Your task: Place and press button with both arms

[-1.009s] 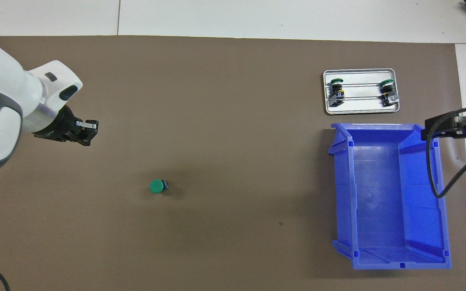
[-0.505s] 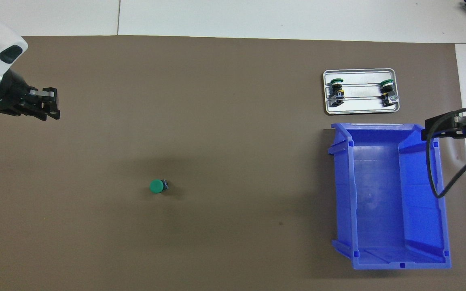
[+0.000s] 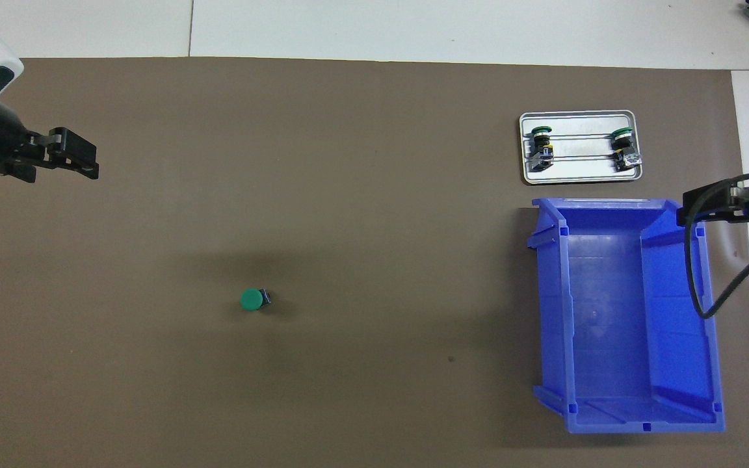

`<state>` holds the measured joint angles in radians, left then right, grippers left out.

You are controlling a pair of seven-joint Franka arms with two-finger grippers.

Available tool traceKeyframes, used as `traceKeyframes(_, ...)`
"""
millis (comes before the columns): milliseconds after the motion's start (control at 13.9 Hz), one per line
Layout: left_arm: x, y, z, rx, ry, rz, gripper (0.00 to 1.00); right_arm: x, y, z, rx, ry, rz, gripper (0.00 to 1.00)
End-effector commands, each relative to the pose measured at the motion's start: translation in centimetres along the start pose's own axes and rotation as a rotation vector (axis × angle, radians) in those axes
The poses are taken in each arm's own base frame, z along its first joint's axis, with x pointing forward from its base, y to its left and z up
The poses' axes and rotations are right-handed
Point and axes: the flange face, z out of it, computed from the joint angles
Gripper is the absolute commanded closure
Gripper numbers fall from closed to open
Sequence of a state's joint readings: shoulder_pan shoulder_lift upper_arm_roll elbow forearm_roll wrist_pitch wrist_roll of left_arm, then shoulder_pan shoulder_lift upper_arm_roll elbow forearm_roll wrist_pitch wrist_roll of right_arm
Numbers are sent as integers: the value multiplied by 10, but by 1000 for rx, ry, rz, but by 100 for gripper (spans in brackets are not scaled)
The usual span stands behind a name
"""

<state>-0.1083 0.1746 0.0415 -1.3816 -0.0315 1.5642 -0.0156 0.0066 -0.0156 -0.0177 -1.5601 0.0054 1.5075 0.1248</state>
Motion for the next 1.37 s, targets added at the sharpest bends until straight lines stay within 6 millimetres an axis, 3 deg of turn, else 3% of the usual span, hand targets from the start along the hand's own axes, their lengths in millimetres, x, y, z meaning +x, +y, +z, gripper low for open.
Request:
traceKeyframes(0,-18,-1,-14,26,13,30,1,-7,1,-1,14,-3,-22,0)
traceKeyframes(1298,-37,-6,6,46,-19,31,0,-7,1,-1,14,-3,-22,0)
